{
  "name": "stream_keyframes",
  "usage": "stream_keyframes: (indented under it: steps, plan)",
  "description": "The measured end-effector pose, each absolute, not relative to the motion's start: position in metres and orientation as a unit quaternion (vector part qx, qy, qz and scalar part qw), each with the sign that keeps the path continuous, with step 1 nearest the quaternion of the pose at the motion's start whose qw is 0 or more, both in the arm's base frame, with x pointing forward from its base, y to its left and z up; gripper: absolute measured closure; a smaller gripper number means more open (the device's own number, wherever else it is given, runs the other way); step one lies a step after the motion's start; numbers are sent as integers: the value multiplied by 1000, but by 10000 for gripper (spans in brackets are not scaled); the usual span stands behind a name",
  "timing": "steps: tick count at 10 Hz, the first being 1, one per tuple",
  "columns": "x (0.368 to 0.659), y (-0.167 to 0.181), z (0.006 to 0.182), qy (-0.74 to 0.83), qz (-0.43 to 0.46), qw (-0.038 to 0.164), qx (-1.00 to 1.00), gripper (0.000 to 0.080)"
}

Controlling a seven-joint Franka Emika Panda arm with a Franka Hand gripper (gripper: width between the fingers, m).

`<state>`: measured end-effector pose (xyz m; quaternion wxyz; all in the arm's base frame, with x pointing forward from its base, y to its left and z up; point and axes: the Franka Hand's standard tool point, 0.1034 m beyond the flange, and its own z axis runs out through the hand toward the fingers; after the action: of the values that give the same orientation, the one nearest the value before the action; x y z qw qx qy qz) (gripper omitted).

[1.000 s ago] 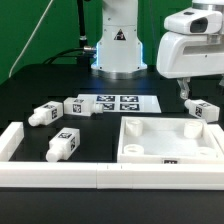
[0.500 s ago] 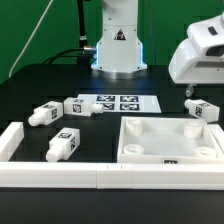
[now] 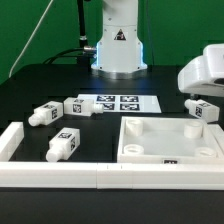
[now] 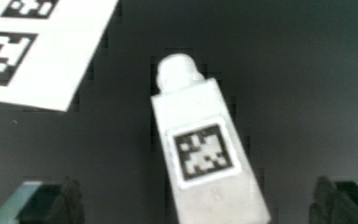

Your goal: Assemble one leg

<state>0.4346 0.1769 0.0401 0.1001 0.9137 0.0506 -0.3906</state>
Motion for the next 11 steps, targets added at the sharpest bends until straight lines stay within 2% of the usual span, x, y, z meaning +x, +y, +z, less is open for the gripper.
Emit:
stream_keyframes:
  steps: [4, 8, 10, 11]
  plan:
    - [437, 174, 41, 48, -387, 99, 915, 151]
    - [417, 169, 9, 20, -413, 117, 903, 151]
    - [415, 168, 5, 12, -415, 122, 901, 151]
    - [415, 168, 5, 12, -415, 122, 902, 293]
